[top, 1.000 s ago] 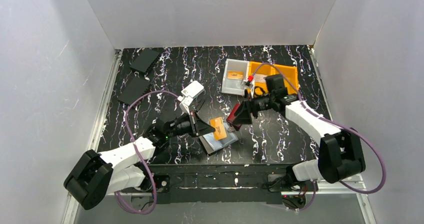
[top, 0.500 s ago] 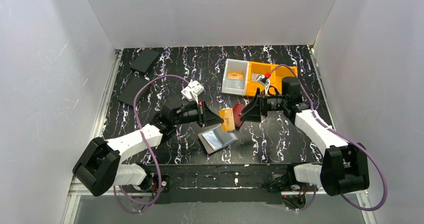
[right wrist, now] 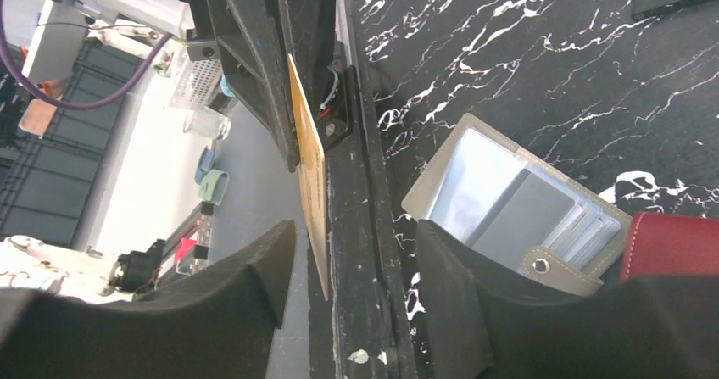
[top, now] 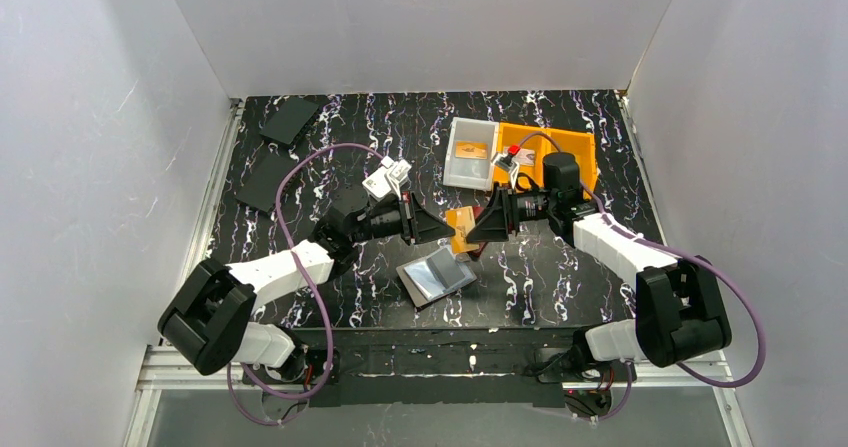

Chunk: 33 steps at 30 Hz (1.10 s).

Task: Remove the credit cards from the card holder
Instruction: Place the credit card in the storage box.

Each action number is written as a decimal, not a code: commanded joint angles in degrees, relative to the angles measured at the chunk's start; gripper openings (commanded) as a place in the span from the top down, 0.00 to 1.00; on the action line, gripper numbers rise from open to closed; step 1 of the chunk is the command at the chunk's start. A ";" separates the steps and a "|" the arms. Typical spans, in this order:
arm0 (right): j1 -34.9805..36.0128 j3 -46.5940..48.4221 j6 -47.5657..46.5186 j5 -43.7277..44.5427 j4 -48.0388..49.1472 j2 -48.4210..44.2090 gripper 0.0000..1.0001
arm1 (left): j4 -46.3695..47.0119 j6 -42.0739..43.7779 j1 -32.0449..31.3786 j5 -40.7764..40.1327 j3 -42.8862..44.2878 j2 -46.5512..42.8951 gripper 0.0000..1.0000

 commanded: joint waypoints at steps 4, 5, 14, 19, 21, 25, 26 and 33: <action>0.08 1.68 5.44 -2.60 7.07 0.33 0.54 | 3.77 -0.36 -0.06 1.07 0.27 -1.16 1.00; 0.06 1.75 6.10 -2.69 7.86 0.45 0.55 | 3.95 -0.44 -0.07 1.16 0.16 -1.16 1.00; -0.24 6.16 2.30 -5.21 3.33 2.91 0.99 | 4.94 -1.94 0.15 -2.16 -2.22 -3.31 0.72; -1.46 24.28 -35.23 3.12 -36.75 8.17 0.99 | -3.56 0.61 3.38 -7.05 -5.84 -10.85 0.42; -1.39 32.95 -46.14 10.28 -50.16 12.49 0.99 | -8.49 2.84 4.88 -9.18 -7.70 -15.49 0.33; -1.26 46.98 -54.79 27.75 -59.91 21.09 0.99 | -15.96 5.55 7.30 -12.97 -12.46 -25.48 0.06; -1.06 49.96 -56.07 32.18 -60.62 22.74 0.99 | -17.62 5.72 7.70 -13.80 -13.63 -27.67 0.02; 4.29 69.66 -64.81 58.05 -63.73 35.46 0.99 | -21.49 4.54 9.31 -13.24 -20.08 -36.42 0.02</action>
